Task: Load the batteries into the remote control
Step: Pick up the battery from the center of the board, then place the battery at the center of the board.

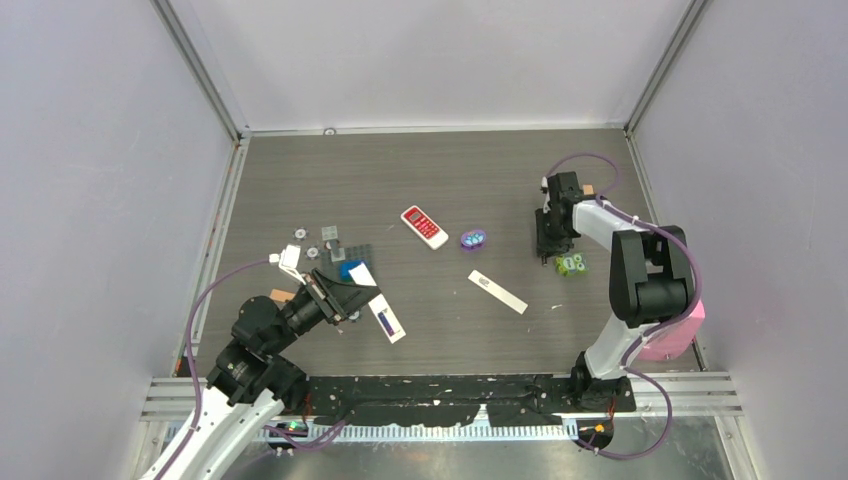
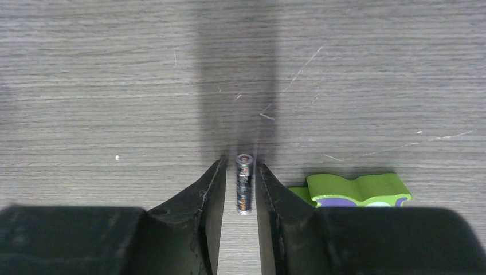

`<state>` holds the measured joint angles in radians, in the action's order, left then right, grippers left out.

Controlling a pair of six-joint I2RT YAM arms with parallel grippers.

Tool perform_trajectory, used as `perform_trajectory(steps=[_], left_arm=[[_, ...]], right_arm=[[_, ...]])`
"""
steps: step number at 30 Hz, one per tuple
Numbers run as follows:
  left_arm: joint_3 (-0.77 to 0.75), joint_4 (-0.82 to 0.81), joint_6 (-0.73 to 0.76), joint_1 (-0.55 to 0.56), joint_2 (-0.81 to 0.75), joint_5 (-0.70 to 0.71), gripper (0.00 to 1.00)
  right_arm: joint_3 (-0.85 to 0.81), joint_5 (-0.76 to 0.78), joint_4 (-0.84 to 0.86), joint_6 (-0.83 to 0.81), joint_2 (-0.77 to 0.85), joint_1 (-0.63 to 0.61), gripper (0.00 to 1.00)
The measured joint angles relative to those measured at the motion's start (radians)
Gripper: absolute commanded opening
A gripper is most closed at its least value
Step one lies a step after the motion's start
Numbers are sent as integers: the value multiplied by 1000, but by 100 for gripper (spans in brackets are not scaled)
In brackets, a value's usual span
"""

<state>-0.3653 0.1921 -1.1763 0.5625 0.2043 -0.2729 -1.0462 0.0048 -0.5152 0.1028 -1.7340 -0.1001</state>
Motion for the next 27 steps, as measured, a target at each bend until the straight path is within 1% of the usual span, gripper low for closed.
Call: perform_trajectory(steps=[2,5,7,11,15,18,22,24,27], left_arm=[[0,1,4,0,0,0,1],[0,5,7,0,-4,1,1],[0,8,7,0,-9,1,1],[0,8,8,0,-13,1,1],[0,8,11,0,-13,2,1],[0,12,16,0,-15,5,1],[-1,35,33,0,-24,14,1],[-3,47,36,0,-29,19,1],[-13,68,40,0,-37,27,1]], right_arm=[[-6,-12,-1,-4,-6,4,25],[-13,-20,2,-6,-12,4,12],[-12,-26,6,1,-12,4,7],[11,-52,42,35,3,2,6],[90,-111,59,66,90,-40,5],[117,-144,59,75,186,-140,5],[121,-156,82,80,297,-392,5],[124,-159,99,80,314,-515,5],[142,-148,107,74,294,-641,6]])
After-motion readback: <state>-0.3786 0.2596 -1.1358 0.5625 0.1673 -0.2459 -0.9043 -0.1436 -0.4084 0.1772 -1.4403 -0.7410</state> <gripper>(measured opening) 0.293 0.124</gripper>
